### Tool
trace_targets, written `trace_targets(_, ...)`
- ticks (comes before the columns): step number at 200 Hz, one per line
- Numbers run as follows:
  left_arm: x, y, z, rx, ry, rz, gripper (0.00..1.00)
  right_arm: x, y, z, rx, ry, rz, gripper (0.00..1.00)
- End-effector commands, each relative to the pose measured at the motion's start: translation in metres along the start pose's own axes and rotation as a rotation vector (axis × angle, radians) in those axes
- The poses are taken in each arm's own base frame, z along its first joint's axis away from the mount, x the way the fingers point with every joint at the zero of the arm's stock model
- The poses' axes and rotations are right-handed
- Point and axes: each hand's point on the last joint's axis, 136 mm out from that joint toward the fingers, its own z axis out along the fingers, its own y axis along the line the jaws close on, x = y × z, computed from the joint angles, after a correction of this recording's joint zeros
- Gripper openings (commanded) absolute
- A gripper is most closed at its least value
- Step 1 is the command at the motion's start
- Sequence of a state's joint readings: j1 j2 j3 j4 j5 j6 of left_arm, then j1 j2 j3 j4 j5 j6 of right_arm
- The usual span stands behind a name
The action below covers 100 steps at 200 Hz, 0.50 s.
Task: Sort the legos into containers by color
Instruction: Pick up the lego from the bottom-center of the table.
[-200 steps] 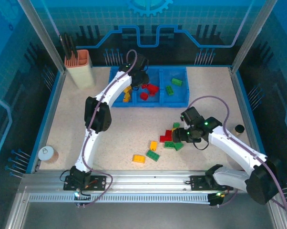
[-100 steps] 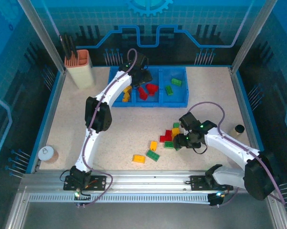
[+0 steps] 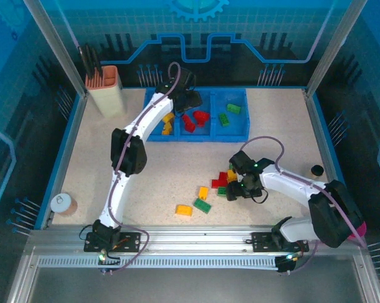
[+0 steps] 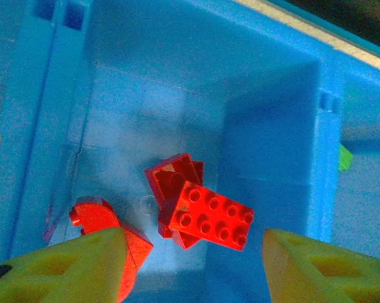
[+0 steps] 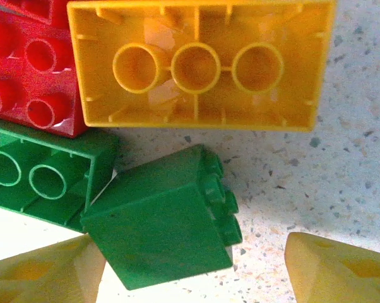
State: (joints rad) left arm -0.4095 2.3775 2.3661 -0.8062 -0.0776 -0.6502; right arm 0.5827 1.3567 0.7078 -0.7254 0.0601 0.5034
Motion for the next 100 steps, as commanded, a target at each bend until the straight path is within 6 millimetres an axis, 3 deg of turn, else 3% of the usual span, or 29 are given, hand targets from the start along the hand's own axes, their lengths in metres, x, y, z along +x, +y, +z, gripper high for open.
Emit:
trace_targets(1,-0.018,-0.017,-0.043,0.067,-0.055,0.026,0.60,-0.011,0.006,0.001,0.010,-0.020,-0.044,0.76)
trace_targets(74,-0.012,-0.016,-0.049,0.084,-0.039,0.015,0.60,-0.025,0.009,0.011,0.045,-0.012,-0.094,0.75)
trace_targets(100,-0.012,-0.017,-0.055,0.088,-0.041,0.020,0.60,-0.024,0.011,0.016,0.043,0.008,-0.102,0.69)
